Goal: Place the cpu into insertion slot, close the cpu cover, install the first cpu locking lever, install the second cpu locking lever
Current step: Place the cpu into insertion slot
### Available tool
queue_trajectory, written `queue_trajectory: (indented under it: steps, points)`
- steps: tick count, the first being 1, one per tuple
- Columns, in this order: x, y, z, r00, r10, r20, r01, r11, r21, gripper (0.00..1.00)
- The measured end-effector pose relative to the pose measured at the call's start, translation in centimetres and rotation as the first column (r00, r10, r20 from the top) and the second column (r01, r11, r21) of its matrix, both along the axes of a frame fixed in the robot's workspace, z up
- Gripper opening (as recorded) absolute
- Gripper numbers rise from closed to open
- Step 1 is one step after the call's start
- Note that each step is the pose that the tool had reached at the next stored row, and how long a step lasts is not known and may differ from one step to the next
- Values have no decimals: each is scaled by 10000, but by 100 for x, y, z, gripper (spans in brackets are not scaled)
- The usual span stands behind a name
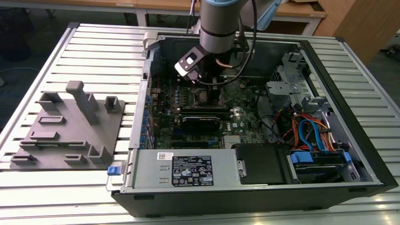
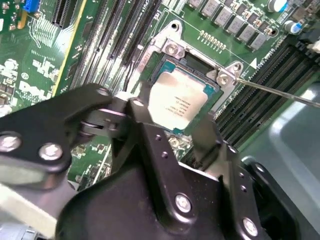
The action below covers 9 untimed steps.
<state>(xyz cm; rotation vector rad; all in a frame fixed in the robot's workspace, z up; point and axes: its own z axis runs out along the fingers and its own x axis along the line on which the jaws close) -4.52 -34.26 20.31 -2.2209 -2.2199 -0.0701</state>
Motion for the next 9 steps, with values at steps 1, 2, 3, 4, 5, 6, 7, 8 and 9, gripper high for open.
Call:
queue_trajectory:
  steps: [1, 2, 3, 4, 5, 6, 7, 8, 9]
  points:
    - [0, 0, 15, 10000, 0, 0, 0, 10000, 0, 60]
    - [0, 0, 29, 10000, 0, 0, 0, 10000, 0, 54]
    - [0, 0, 43, 10000, 0, 0, 0, 10000, -2, 54]
    - [0, 0, 55, 10000, 0, 0, 0, 10000, -1, 48]
    - [0, 0, 67, 10000, 1, -1, -1, 10000, -1, 42]
    - [0, 0, 77, 10000, 0, 0, 0, 10000, -1, 42]
    - [0, 0, 83, 10000, 0, 0, 0, 10000, -1, 36]
    - [0, 0, 87, 10000, 0, 0, 0, 10000, 0, 30]
    - [0, 1, 88, 10000, 0, 1, 0, 10000, 1, 24]
